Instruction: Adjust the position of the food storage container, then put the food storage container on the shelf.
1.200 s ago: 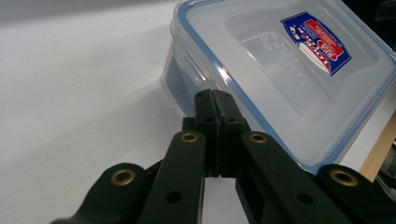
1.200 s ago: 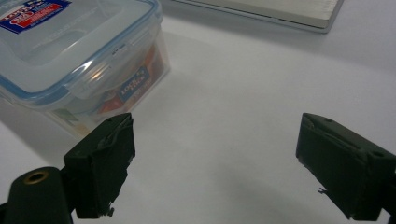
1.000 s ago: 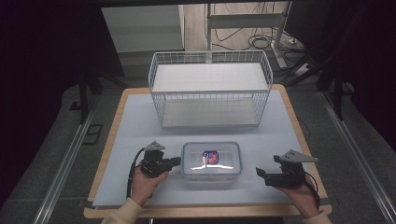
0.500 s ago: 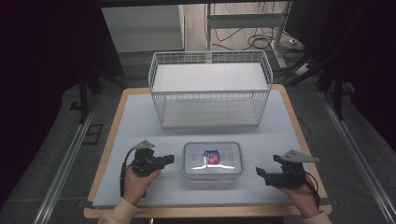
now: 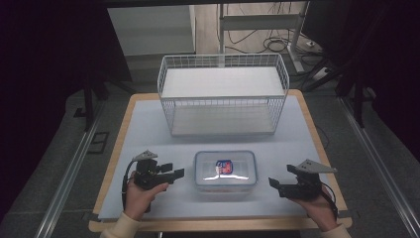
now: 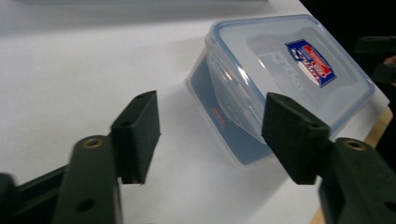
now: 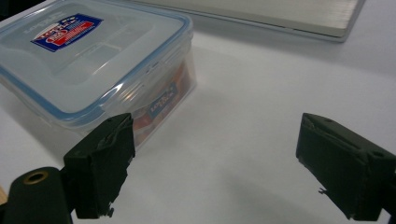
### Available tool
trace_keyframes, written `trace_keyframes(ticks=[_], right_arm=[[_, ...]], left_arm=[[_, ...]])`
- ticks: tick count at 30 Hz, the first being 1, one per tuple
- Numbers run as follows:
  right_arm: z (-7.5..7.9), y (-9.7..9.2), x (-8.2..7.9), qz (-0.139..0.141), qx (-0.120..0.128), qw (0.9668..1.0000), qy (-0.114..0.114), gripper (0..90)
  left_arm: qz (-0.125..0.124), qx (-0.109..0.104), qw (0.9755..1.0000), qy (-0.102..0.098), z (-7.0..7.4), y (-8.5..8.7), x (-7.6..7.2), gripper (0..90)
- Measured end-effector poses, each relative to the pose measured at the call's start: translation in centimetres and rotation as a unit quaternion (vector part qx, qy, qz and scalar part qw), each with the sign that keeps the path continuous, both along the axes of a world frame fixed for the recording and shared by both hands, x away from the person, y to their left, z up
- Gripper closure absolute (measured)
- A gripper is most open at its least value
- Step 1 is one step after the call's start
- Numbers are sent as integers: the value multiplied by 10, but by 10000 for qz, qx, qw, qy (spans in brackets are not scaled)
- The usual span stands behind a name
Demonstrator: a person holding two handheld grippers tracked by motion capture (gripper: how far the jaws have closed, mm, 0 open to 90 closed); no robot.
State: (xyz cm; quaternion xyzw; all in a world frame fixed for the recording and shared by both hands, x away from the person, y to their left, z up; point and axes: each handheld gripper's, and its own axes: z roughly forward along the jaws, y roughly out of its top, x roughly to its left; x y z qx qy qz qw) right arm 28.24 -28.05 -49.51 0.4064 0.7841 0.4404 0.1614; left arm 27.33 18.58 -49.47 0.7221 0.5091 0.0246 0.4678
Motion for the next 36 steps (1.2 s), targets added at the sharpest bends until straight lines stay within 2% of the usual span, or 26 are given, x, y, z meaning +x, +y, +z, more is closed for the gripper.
trace_keyframes(ticks=[5,7,13,17,23,26,28,32,36], right_arm=[[0,3,0,141,-45,9999,61,122],[-1,4,0,201,-140,9997,54,124],[-5,6,1,249,-224,9994,94,124],[-3,8,1,283,-199,9994,71,124],[1,14,7,398,74,9988,285,124],[3,17,11,446,162,9982,375,124],[2,20,12,471,139,9980,401,124],[0,22,13,472,94,9979,422,124],[2,24,16,486,177,9976,454,124]], left_arm=[[-140,-213,9994,218,-1,-4,3,280],[-161,-214,9993,271,-3,-6,4,254],[-303,-250,9983,424,-6,-19,9,215],[-473,-360,9967,549,-9,-29,15,208],[-556,-495,9945,736,-15,-37,24,204],[-602,-416,9940,815,-19,-43,26,202],[-683,-530,9922,903,-21,-45,28,197],[-752,-642,9902,985,-23,-46,31,196],[-832,-768,9878,1070,-25,-49,34,214]])
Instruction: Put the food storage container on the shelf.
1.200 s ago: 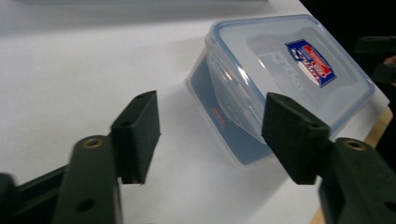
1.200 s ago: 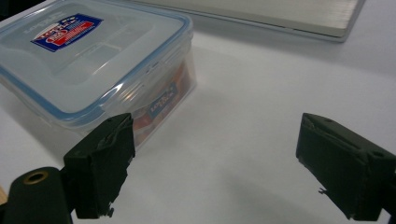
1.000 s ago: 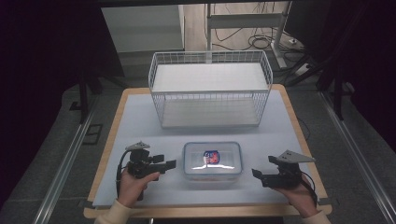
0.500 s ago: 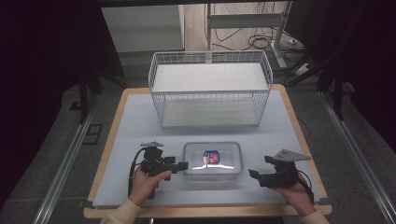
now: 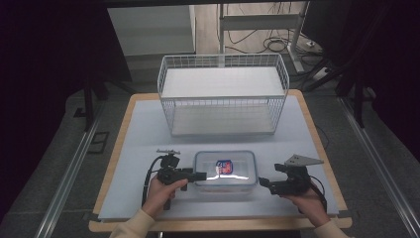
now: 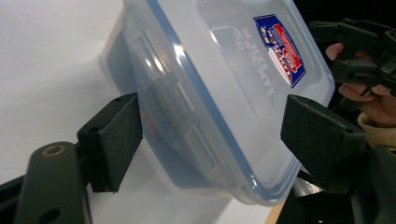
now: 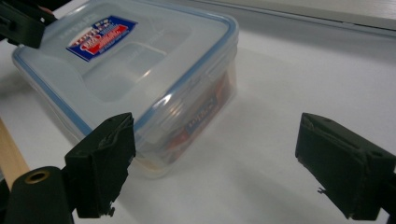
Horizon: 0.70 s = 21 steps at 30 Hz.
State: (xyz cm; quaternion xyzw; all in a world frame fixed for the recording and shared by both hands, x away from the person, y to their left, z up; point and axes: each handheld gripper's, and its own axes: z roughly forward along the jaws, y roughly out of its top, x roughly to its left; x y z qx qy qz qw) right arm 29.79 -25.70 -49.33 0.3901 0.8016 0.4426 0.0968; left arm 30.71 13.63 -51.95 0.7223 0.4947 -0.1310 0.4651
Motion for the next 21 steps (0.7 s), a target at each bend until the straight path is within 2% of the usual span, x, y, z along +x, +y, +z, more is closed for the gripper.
trace_keyframes(ticks=[5,8,11,15,16,21], right_arm=[[4,0,8,46,414,9987,304,124],[6,3,13,45,446,9980,448,125],[4,10,19,140,517,9961,703,125],[-2,17,30,238,738,9899,1187,119],[-4,18,33,241,823,9873,1337,119],[-12,21,44,273,983,9780,1819,149]], left_arm=[[24,17,10000,17,1,-1,1,212],[40,5,10000,48,1,-1,1,220],[47,-15,10000,64,0,0,1,224],[54,-44,9999,73,0,0,1,226],[56,-48,9999,77,0,0,1,228],[64,-94,9999,84,-1,1,1,234]])
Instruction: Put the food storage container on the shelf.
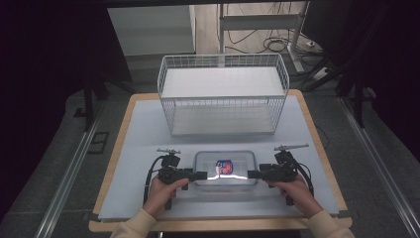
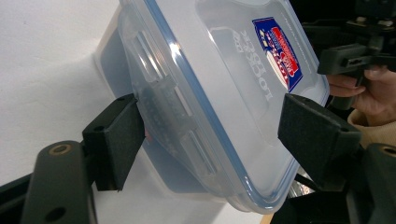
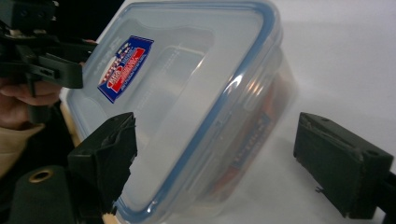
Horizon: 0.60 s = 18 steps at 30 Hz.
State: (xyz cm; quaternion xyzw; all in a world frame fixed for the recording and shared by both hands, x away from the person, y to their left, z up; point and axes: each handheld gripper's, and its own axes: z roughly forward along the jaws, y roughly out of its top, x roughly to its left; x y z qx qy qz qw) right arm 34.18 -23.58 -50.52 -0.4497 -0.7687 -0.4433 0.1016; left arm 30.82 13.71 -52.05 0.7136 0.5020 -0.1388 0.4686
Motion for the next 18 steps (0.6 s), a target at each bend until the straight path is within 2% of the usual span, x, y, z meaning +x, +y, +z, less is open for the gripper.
trace_keyframes(ticks=[6,9,18], right_arm=[[-4,3,6,119,369,9986,369,253],[-3,1,6,98,396,9982,443,290],[1,-3,1,47,454,9983,353,379]], left_arm=[[11,-14,10000,14,0,1,0,239],[25,-30,10000,23,0,1,0,244],[104,-76,9999,-22,1,2,-4,295]])
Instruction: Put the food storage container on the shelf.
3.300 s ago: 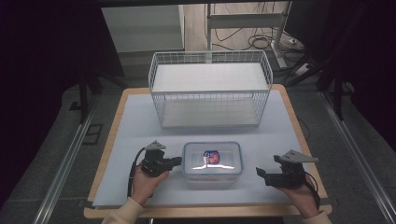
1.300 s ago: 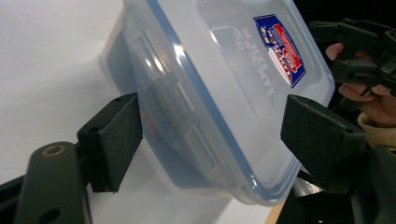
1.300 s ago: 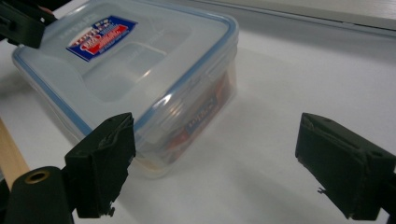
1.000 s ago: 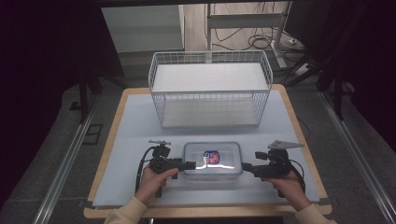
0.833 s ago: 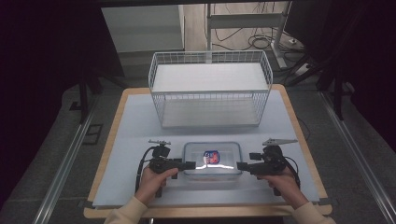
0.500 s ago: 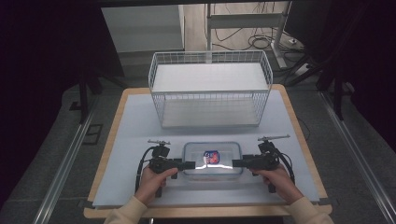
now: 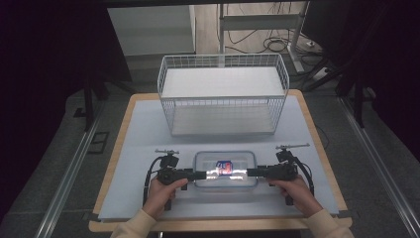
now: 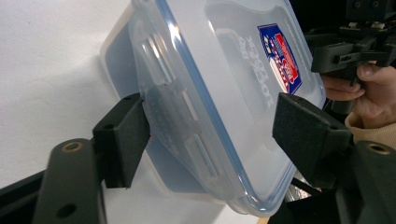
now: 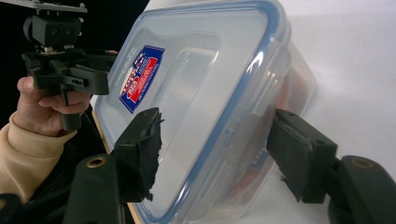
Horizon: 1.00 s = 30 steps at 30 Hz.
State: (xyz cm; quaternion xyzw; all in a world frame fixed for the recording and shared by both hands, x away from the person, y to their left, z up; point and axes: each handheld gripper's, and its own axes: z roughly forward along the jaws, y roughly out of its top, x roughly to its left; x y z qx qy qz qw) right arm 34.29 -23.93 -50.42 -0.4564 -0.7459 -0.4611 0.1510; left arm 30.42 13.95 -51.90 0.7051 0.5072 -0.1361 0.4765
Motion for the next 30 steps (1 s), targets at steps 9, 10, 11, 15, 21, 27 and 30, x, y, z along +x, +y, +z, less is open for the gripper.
trace_keyframes(ticks=[9,10,11,15,21,27,30], right_arm=[[3,-4,-12,-16,89,9995,-310,438],[4,-4,-14,-18,82,9993,-354,444],[4,-4,-17,-28,85,9991,-403,449],[5,-6,-26,-80,108,9984,-558,478],[9,-5,-36,-117,17,9969,-773,493],[8,-6,-39,-155,76,9965,-813,503],[8,-6,-41,-172,100,9965,-817,513]], left_arm=[[113,-118,9996,-211,3,4,-13,372],[112,-116,9996,-241,4,4,-15,381],[130,-119,9995,-280,4,4,-17,387],[191,-134,9989,-417,5,4,-25,411],[201,-91,9975,-668,5,3,-34,429],[182,-49,9970,-746,7,3,-37,434],[215,-50,9968,-765,7,3,-39,436]])
